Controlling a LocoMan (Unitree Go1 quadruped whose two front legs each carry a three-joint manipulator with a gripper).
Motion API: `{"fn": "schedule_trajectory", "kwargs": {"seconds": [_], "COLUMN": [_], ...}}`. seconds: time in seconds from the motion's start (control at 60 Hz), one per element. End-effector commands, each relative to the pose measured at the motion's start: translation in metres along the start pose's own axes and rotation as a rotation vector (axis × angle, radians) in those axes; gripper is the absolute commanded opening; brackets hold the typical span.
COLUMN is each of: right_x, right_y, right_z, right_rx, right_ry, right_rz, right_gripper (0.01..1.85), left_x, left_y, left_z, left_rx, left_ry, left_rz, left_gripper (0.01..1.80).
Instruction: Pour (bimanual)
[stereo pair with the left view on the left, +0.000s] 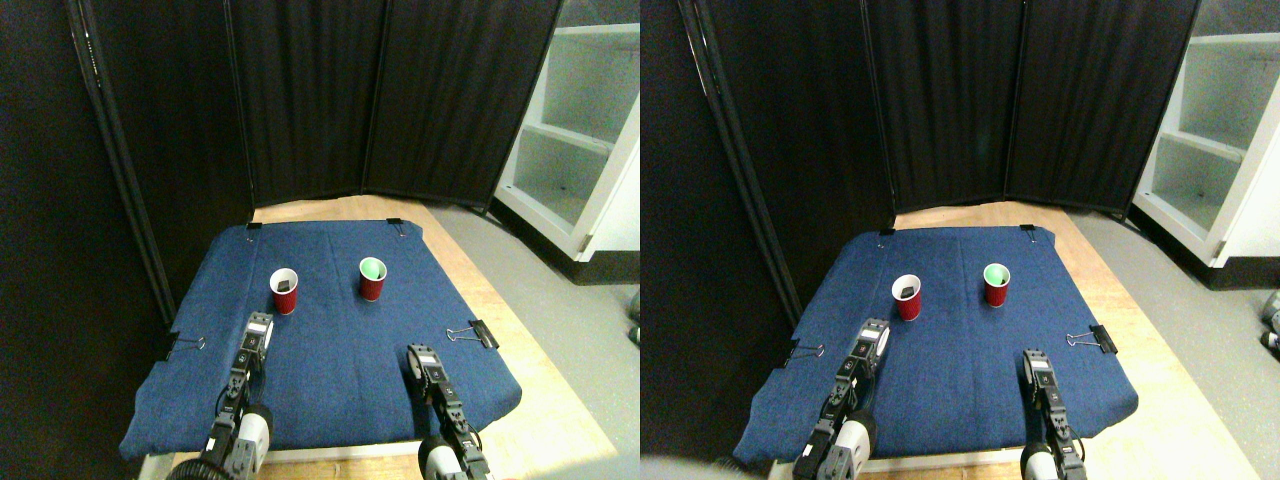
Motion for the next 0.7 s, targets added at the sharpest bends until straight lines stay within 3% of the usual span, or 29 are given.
{"fn": "schedule_trajectory", "kwargs": {"seconds": [0.017,0.15,0.283,0.383,0.517,0.7], "right_x": [0.0002,-0.0009,-0.0001,0.0003,0.0002,0.0030], "right_y": [0.0005,0.0009,0.0009,0.0006,0.0006,0.0020], "right_z": [0.0040,0.0052,0.0051,0.0045,0.0041,0.0102], "right_rx": [-0.010,-0.015,-0.010,-0.017,-0.009,0.023], "right_ry": [-0.026,-0.028,-0.031,-0.027,-0.035,-0.091], "right_rz": [0.004,-0.003,0.005,0.000,0.006,0.068], "right_gripper": [0.26,0.25,0.24,0.25,0.24,0.24], "left_x": [0.0001,0.0009,0.0004,-0.0001,0.0007,-0.0012], "left_y": [0.0001,0.0017,0.0011,0.0013,0.0035,0.0002], "left_z": [0.0038,0.0040,0.0036,0.0035,0.0032,0.0085], "left_rx": [-0.002,-0.012,-0.030,0.015,0.018,0.012], "left_ry": [-0.027,-0.025,0.016,0.038,0.059,0.049], "left_rz": [0.000,-0.003,0.015,-0.008,-0.037,-0.033], "left_gripper": [0.01,0.01,0.01,0.56,0.94,0.90]}}
